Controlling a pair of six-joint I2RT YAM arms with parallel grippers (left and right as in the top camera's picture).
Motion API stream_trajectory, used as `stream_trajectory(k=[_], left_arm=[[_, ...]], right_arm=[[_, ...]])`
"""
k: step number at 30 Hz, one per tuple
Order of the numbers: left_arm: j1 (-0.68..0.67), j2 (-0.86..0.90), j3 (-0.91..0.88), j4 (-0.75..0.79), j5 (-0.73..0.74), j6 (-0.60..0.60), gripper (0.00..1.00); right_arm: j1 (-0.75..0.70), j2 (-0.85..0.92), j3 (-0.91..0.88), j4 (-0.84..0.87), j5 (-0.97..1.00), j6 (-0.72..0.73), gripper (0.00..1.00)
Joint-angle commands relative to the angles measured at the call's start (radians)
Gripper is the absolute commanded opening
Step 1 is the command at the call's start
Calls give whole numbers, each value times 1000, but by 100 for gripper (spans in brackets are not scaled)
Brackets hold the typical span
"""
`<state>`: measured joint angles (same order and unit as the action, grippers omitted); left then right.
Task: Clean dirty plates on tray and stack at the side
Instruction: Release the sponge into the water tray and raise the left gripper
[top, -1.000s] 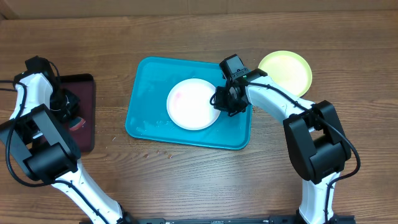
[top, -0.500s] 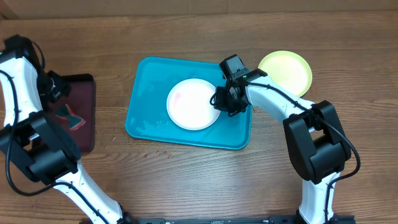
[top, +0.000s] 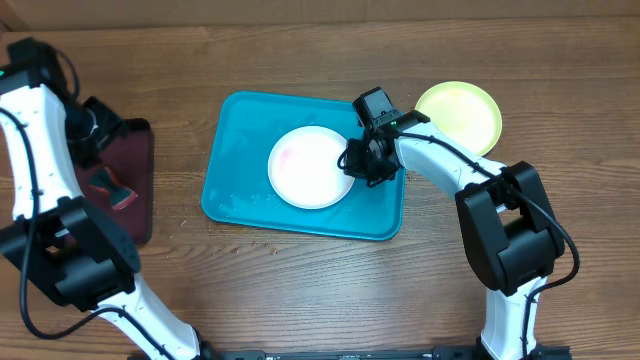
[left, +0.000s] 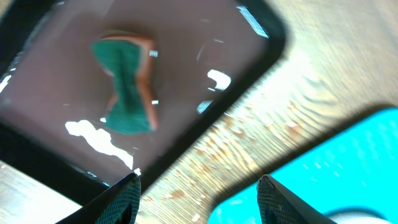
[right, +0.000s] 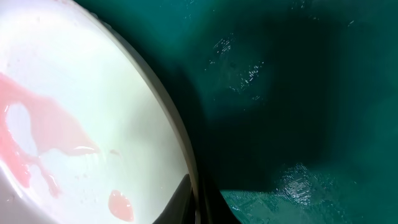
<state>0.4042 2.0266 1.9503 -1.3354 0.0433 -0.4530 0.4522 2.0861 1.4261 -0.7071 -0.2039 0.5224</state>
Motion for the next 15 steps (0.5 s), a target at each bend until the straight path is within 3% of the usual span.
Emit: stream_trajectory(k=[1, 9, 15], left_arm=[[-47, -107, 3, 5, 21, 27, 61], [-117, -240, -42, -23, -72, 26, 62], [-117, -429, -365, 175, -64, -26, 60]], right_arm=[[-8, 18, -25, 11, 72, -7, 4], [-8, 18, -25, 12, 72, -7, 4], [-8, 18, -25, 11, 72, -31, 4]])
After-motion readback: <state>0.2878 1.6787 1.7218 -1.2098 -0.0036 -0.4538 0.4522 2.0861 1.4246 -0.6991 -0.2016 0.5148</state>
